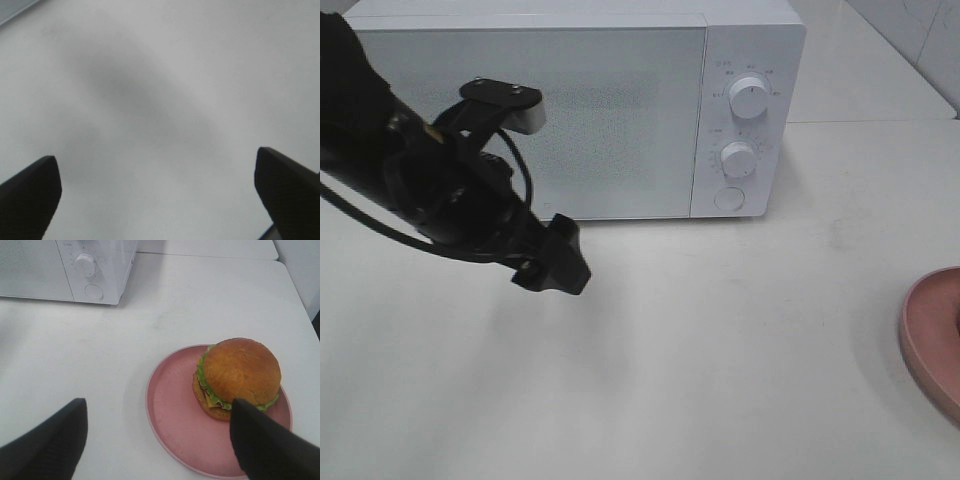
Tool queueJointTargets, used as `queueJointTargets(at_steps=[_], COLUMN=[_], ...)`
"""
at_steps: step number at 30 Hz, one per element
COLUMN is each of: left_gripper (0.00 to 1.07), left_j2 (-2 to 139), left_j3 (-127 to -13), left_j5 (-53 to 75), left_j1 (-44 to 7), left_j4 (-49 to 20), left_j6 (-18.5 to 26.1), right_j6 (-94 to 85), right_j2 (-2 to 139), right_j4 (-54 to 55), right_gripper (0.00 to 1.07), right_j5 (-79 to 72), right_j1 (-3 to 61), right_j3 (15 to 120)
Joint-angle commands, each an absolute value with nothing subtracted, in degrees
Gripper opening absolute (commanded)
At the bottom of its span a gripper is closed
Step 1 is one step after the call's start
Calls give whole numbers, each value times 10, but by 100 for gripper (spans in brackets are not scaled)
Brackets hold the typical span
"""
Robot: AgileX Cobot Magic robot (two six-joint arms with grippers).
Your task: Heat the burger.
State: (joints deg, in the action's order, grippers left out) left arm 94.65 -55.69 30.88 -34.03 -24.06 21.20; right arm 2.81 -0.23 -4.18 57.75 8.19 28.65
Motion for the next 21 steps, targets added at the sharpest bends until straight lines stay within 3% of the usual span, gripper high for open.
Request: queueJointTargets(at_steps=[1, 9, 11, 14, 16, 19, 21], left_gripper=[98, 98, 98, 98, 98, 98, 98], left_j2=[929, 878, 851, 845, 817, 811, 774], left_j3=[-555, -555, -555, -555, -555, -555, -546], left_j5=[378, 506, 548, 556, 580, 583, 593], left_j1=[-313, -208, -143, -124, -58, -46, -1], left_j4=[-233, -230, -215, -210, -193, -190, -174], left_j6=[210, 205, 195, 193, 162, 154, 129], right_j6=[22, 22, 22, 22, 22, 22, 22], right_j2=[-19, -19, -19, -19, -19, -19, -19], right_j4=[-40, -40, -40, -40, -40, -40, -40], right_gripper=[76, 76, 76, 76, 76, 76, 76], right_j5=[572, 572, 572, 572, 572, 572, 572], right_j1=[80, 80, 80, 80, 80, 80, 80], right_j3=[285, 285, 285, 285, 285, 285, 285])
